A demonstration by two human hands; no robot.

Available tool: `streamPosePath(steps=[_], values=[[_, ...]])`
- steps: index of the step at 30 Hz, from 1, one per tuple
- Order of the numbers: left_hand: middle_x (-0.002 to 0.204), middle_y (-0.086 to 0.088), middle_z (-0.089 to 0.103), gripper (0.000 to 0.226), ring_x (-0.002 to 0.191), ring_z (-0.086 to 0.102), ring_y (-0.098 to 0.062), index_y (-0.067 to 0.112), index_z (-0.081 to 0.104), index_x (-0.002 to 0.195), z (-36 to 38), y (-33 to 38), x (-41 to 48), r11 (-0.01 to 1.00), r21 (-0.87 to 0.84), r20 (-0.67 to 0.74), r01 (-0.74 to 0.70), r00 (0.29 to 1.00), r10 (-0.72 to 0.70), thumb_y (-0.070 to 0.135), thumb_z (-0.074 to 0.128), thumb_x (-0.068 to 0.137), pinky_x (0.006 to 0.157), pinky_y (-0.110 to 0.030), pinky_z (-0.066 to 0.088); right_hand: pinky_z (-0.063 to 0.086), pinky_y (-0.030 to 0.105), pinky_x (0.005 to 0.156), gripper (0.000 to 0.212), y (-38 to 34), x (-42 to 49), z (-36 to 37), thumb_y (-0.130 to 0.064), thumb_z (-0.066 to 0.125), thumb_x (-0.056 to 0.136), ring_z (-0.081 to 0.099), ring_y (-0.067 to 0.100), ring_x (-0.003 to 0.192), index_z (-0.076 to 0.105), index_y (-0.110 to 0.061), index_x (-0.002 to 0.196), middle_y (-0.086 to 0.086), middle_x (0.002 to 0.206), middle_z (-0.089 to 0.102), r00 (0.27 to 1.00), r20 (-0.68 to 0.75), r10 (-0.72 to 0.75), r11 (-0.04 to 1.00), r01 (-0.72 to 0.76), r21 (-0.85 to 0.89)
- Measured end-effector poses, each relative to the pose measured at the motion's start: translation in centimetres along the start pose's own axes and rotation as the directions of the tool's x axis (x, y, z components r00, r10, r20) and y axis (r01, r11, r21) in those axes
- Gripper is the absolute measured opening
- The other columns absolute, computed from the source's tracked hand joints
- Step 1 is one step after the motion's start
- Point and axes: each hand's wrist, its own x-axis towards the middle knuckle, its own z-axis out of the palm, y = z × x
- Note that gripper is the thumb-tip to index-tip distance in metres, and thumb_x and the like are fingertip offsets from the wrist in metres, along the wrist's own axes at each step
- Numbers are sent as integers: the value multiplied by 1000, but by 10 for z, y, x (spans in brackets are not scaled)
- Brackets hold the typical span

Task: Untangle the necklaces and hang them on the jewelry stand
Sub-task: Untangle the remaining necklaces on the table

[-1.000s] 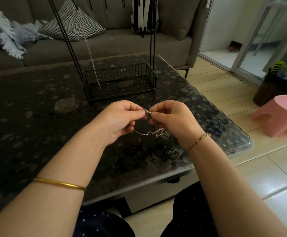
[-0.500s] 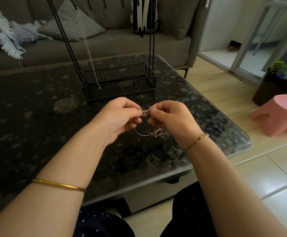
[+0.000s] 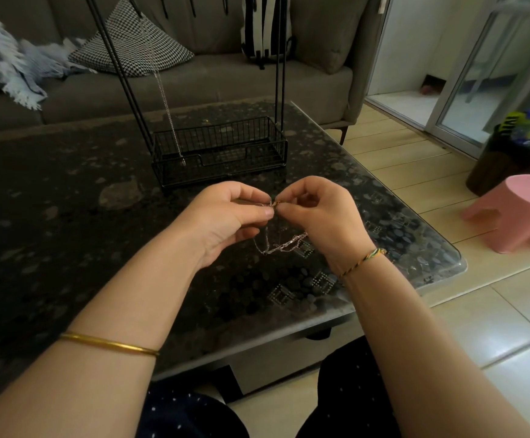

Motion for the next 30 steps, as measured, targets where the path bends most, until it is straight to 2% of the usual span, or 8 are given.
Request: streamPosePath(steps=[3, 6, 7, 9, 13, 20, 30], values=[[86, -2, 67, 19, 78, 64, -10, 15, 64, 90, 0, -1, 0, 998, 41, -28, -48, 998, 49, -1, 68, 83, 62, -19, 50, 43, 12, 54, 16, -1, 0, -1, -3, 71, 79, 47, -2, 53, 65, -16, 75, -6, 63, 54, 1000, -1, 11, 1000, -11, 0], [89, -3, 67, 20, 81, 64, -12, 16, 63, 91, 0, -1, 1, 995, 56, -64, -84, 994, 88, -2, 68, 83, 65, -22, 50, 50, 18, 58, 13, -2, -1, -1, -3, 68, 83, 54, 5, 56, 63, -14, 79, -3, 65, 58, 994, 51, 95, 994, -97, 44], [91, -4, 68, 20, 83, 64, -13, 16, 63, 91, 0, -1, 2, 994, 65, -70, -91, 993, 95, -1, 69, 83, 66, -23, 50, 50, 16, 54, 12, -2, -1, -1, -3, 66, 84, 54, 4, 53, 62, -13, 80, -3, 65, 59, 991, 68, 118, 991, -122, 61], [94, -5, 69, 19, 87, 66, -15, 16, 64, 92, -1, -2, 3, 991, 90, -80, -102, 991, 110, 0, 69, 83, 68, -25, 50, 43, 13, 46, 11, -4, -1, -2, -2, 62, 87, 50, 2, 46, 62, -12, 82, -2, 67, 62, 984, 98, 147, 983, -157, 98], [94, -4, 70, 19, 88, 66, -15, 17, 63, 92, -1, -3, 3, 982, 136, -100, -129, 985, 144, 2, 69, 83, 68, -25, 50, 37, 11, 44, 9, -6, -2, -1, -8, 61, 89, 46, 1, 45, 64, -11, 82, -1, 65, 62, 974, 150, 171, 975, -189, 117], [95, -3, 70, 20, 88, 67, -13, 17, 62, 96, 0, -2, 3, 973, 175, -108, -151, 979, 171, 2, 69, 84, 63, -21, 50, 38, 10, 44, 11, -6, -2, -2, -11, 62, 90, 46, -3, 43, 64, -13, 79, -4, 62, 60, 982, 34, 184, 974, -186, 128], [92, -6, 67, 20, 80, 66, -11, 17, 62, 94, 4, 1, 0, 976, 153, -74, -154, 983, 167, 0, 67, 85, 60, -20, 53, 43, 11, 49, 13, -6, -2, 0, -11, 66, 87, 48, -2, 47, 64, -15, 75, -3, 64, 61, 989, -28, 142, 984, -138, 117]])
